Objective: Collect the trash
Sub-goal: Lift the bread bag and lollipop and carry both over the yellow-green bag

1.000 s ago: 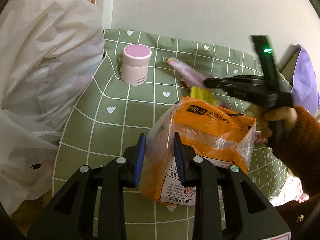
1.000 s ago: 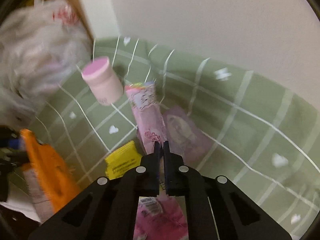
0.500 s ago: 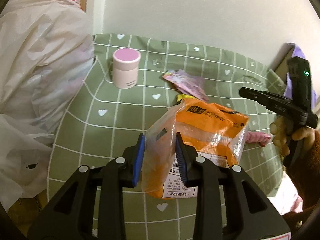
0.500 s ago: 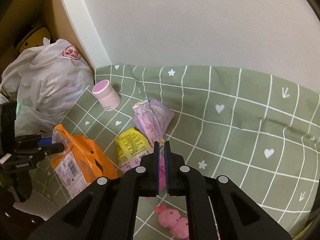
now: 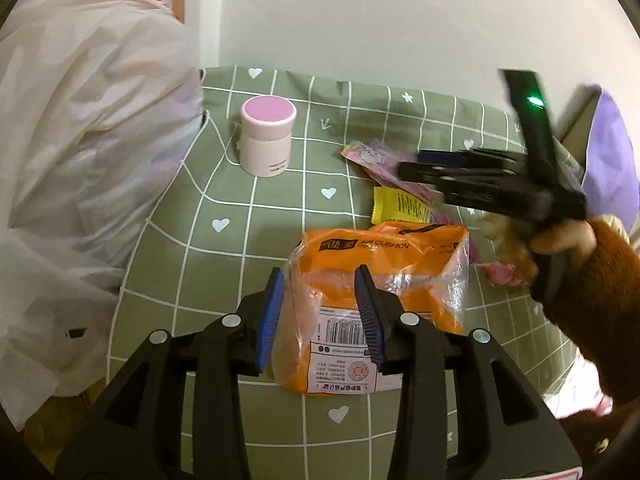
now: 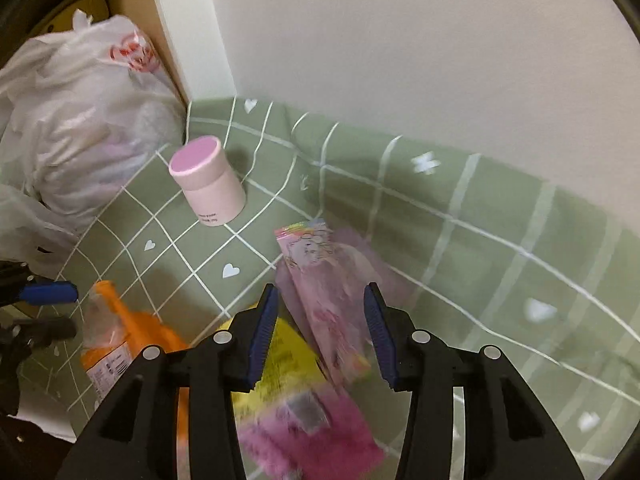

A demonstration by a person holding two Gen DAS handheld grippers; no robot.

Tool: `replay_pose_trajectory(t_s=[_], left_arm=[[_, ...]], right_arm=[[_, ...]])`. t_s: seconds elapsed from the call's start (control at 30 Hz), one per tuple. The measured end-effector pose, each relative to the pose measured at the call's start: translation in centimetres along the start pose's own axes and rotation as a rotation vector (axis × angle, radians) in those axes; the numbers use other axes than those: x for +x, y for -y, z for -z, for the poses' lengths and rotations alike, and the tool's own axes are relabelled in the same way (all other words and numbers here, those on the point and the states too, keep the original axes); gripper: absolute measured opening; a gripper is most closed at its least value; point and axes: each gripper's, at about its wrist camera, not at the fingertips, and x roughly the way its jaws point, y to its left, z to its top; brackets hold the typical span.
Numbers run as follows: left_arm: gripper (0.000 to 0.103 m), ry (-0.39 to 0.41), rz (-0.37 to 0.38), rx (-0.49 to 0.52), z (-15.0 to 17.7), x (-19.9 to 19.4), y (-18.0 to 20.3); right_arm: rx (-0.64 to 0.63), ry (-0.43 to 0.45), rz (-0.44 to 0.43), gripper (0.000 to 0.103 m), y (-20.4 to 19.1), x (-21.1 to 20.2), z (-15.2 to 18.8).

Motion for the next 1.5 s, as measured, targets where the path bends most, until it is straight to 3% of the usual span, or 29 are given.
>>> replay_pose_trajectory(t_s=[0.07, 0.17, 0.27, 0.57, 0.7, 0.8, 0.87, 0.93, 0.97, 1.13, 1.27, 1.37, 1.5], left_arm=[[0.036, -0.013, 0.002, 0.002, 0.0, 0.2, 0.0], [0.04, -0.024, -0.001, -0.002, 0.3, 0.4, -0.1], [0.042, -0.024, -0.002, -0.011, 0.3, 0.6, -0.3], [0.045, -0.039, 0.014, -0.021, 0.9, 0.9, -0.6], [0.045, -0.063, 0.024, -0.042, 1.2, 1.6, -0.7], [0.044, -0.079, -0.011, -0.038, 1.2, 2.3, -0.5], [0.037, -0.089, -0.03, -0.051, 1.2, 2.9, -0.8], [0.022, -0.093, -0.042, -0.053, 1.2, 3.3, -0.9], [0.021, -0.094, -0.041, -0.054, 1.1, 3.5, -0.8], [0.016, 0.002, 0.043, -0.053, -1.1, 1.2, 1.2], [0.016, 0.132, 0.11, -0.012, -4.7, -2.1, 4.3], [0.016, 0.225, 0.171, 0.056, -7.5, -4.7, 8.0], [0.016, 0.288, 0.255, 0.167, -9.9, -6.6, 13.1]], right_arm=[[-0.002, -0.045, 0.02, 0.042, 0.2, 1.7, -0.1], [0.027, -0.083, -0.025, 0.028, 0.9, 2.4, 0.0], [0.024, -0.058, 0.01, 0.013, 0.8, 0.9, 0.0], [0.19, 0.149, 0.011, 0.012, 1.7, -8.9, 2.5], [0.202, 0.161, 0.03, 0.012, 0.9, -10.6, 4.1], [0.216, 0.159, 0.043, 0.012, 0.8, -12.2, 5.2], [0.242, 0.167, 0.05, 0.012, 1.0, -13.6, 6.5], [0.254, 0.175, 0.061, 0.012, 1.3, -14.3, 7.3], [0.262, 0.184, 0.071, 0.012, 1.3, -14.8, 7.8], [0.295, 0.237, 0.144, 0.012, 2.2, -18.8, 10.2], [0.339, 0.315, 0.227, 0.012, 3.1, -24.0, 12.6], [0.366, 0.36, 0.281, 0.012, 3.8, -27.2, 14.0], [0.401, 0.422, 0.381, 0.012, 4.2, -32.0, 16.4]])
